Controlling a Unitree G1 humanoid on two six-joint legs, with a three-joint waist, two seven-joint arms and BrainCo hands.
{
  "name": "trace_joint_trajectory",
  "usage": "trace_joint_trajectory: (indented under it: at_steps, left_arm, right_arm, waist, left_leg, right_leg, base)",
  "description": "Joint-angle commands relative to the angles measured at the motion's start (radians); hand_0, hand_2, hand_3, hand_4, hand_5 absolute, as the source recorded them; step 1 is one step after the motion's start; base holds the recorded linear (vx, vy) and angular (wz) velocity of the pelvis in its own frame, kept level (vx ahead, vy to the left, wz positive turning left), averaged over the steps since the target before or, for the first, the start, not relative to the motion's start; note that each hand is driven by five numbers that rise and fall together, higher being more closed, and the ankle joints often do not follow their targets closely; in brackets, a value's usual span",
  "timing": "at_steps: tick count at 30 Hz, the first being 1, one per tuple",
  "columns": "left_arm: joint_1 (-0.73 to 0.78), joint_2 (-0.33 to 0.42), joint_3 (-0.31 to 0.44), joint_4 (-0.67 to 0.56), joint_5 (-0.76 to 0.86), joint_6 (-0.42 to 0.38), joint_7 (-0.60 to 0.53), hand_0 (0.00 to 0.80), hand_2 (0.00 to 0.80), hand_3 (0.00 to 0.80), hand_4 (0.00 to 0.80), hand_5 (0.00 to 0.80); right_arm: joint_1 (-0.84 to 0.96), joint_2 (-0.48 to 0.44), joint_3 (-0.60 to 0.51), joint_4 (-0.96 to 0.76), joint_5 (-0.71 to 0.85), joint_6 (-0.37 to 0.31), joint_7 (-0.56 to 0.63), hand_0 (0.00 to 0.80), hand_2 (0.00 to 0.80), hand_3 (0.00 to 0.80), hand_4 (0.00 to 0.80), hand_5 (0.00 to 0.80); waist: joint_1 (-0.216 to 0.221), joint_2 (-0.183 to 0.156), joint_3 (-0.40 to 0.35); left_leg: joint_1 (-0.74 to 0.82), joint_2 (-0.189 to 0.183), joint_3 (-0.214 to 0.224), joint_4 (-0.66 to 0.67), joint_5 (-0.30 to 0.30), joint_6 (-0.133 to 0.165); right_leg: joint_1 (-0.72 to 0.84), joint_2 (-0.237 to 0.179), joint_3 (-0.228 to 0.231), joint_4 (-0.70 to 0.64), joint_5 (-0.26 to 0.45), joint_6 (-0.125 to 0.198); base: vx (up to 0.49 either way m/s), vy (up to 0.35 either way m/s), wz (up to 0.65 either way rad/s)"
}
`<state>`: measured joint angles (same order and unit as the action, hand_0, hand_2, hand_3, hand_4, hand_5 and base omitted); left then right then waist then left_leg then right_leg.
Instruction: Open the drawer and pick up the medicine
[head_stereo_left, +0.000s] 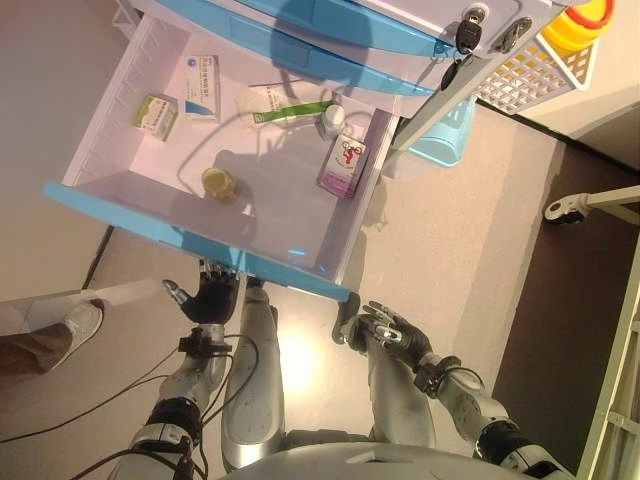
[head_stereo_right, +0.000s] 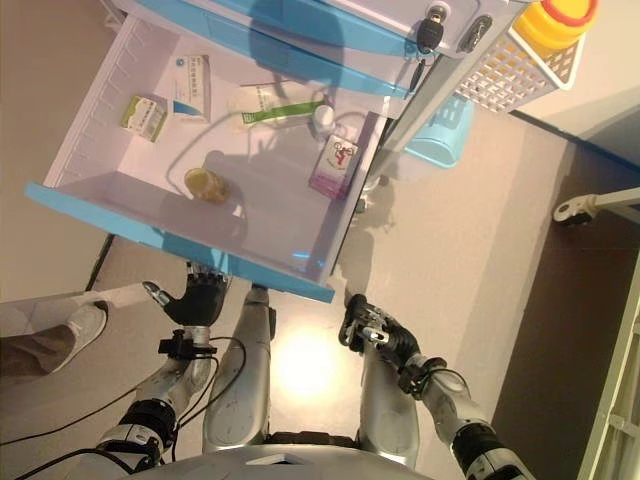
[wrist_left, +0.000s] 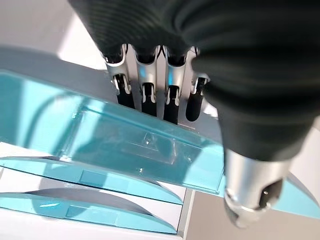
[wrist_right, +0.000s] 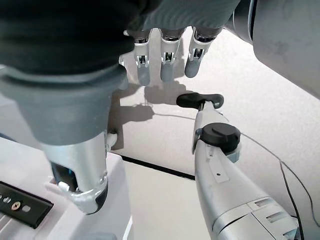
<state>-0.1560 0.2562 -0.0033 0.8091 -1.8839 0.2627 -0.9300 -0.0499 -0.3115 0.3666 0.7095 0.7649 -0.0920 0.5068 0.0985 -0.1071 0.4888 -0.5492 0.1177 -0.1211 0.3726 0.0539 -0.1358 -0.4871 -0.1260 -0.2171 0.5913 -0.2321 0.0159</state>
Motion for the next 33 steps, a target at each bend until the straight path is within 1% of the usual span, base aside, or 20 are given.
trace_joint_trajectory:
  at_steps: [1,8,12,19,30,32,33]
  left_arm:
    - [0.02,0.001,0.079,0.303,-0.02,-0.071,0.295,0.0,0.0,0.0,0.0,0.0]
    - [-0.011,0.016,0.086,0.32,0.04,-0.084,0.337,0.0,0.0,0.0,0.0,0.0]
    - [-0.021,0.022,0.094,0.316,0.022,-0.089,0.331,0.0,0.0,0.0,0.0,0.0]
    - [-0.024,0.021,0.095,0.32,0.038,-0.088,0.321,0.0,0.0,0.0,0.0,0.0]
    - [-0.022,0.021,0.085,0.316,0.045,-0.094,0.366,0.0,0.0,0.0,0.0,0.0]
    - [-0.022,0.02,0.084,0.309,0.052,-0.106,0.369,0.0,0.0,0.0,0.0,0.0]
    - [-0.018,0.021,0.083,0.307,0.068,-0.12,0.368,0.0,0.0,0.0,0.0,0.0]
  right_arm:
    - [0.107,0.005,0.045,-0.022,-0.034,0.025,0.026,0.0,0.0,0.0,0.0,0.0]
    - [0.103,-0.002,0.046,-0.018,-0.049,0.021,0.037,0.0,0.0,0.0,0.0,0.0]
    - [0.102,-0.007,0.05,-0.024,-0.055,0.025,0.035,0.0,0.0,0.0,0.0,0.0]
    - [0.099,-0.013,0.054,-0.027,-0.06,0.032,0.037,0.0,0.0,0.0,0.0,0.0]
    - [0.101,-0.014,0.055,-0.035,-0.058,0.038,0.03,0.0,0.0,0.0,0.0,0.0]
    - [0.1,-0.015,0.052,-0.038,-0.053,0.021,0.009,0.0,0.0,0.0,0.0,0.0]
    - [0.102,-0.017,0.05,-0.04,-0.062,0.001,-0.007,0.0,0.0,0.0,0.0,0.0]
  waist:
    - [-0.037,-0.061,0.031]
    - [-0.047,-0.068,0.031]
    - [-0.05,-0.072,0.031]
    - [-0.052,-0.072,0.031]
    - [-0.053,-0.072,0.031]
    - [-0.054,-0.07,0.031]
    - [-0.053,-0.069,0.031]
  left_leg:
    - [-0.03,-0.068,0.059,0.123,-0.141,0.114]
    - [-0.053,-0.07,0.068,0.153,-0.153,0.119]
    - [-0.061,-0.071,0.072,0.165,-0.16,0.12]
    - [-0.076,-0.075,0.079,0.177,-0.166,0.121]
    - [-0.102,-0.084,0.081,0.195,-0.175,0.126]
    - [-0.1,-0.085,0.081,0.194,-0.175,0.126]
    - [-0.098,-0.086,0.081,0.193,-0.174,0.126]
  right_leg:
    - [-0.03,0.052,-0.013,-0.051,0.094,-0.008]
    - [-0.058,0.052,-0.002,-0.027,0.092,-0.004]
    - [-0.067,0.055,0.005,-0.019,0.088,-0.003]
    - [-0.081,0.052,0.01,-0.014,0.088,0.001]
    - [-0.11,0.051,0.016,0.004,0.085,0.003]
    - [-0.109,0.052,0.017,0.003,0.084,0.003]
    - [-0.106,0.052,0.018,0.001,0.084,0.004]
  base:
    - [0.016,0.051,-0.08]
    - [0.014,0.044,-0.04]
    - [0.024,0.034,-0.03]
    - [0.03,0.026,-0.05]
    - [0.013,0.004,-0.01]
    - [0.0,0.0,0.0]
    - [0.0,0.0,0.0]
